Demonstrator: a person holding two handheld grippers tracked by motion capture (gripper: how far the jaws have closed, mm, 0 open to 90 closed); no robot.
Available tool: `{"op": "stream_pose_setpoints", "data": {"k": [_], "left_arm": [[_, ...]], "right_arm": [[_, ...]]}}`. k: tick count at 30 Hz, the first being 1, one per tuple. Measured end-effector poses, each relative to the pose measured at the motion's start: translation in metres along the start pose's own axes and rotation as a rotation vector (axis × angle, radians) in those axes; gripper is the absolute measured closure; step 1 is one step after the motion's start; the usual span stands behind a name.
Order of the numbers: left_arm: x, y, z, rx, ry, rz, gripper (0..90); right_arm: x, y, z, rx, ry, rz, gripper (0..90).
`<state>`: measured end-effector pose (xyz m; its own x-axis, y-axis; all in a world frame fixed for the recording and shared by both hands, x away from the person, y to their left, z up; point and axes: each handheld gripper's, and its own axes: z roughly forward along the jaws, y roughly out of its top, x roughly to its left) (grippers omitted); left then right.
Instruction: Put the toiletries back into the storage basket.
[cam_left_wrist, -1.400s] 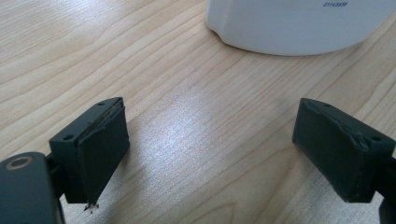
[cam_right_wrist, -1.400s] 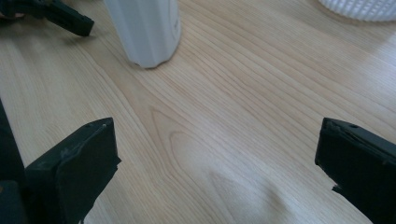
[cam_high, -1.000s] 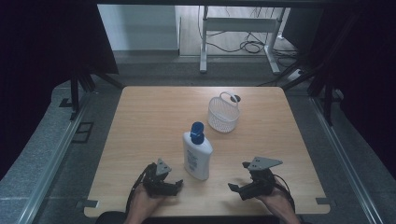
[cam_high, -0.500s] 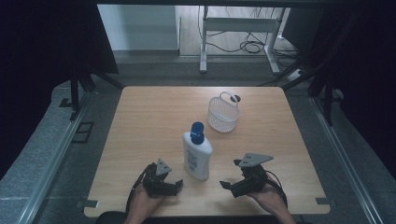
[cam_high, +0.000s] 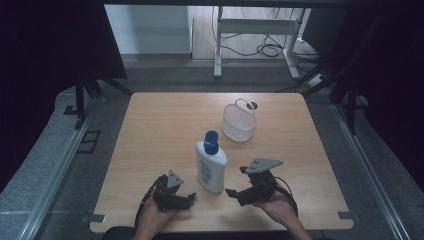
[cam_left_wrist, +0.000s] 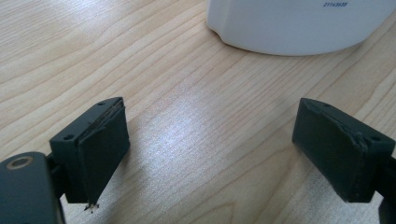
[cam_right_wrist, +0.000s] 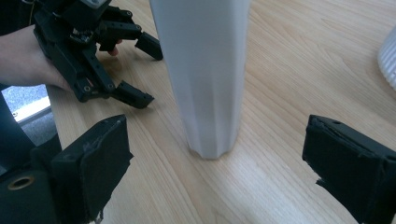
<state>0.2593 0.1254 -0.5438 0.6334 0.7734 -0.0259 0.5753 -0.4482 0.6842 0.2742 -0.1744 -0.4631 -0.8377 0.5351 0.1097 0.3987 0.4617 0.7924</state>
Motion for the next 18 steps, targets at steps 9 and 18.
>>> {"op": "stream_pose_setpoints", "data": {"k": [9, 18], "left_arm": [[0.000, 0.000, 0.000, 0.000, 0.000, 0.000, 10.2], [0.000, 0.000, 0.000, 0.001, -0.001, 0.000, 10.2]], "right_arm": [[0.001, 0.015, 0.010, -0.012, 0.023, 0.024, 9.5], [0.005, 0.029, 0.019, -0.013, 0.026, 0.008, 10.4]]}}
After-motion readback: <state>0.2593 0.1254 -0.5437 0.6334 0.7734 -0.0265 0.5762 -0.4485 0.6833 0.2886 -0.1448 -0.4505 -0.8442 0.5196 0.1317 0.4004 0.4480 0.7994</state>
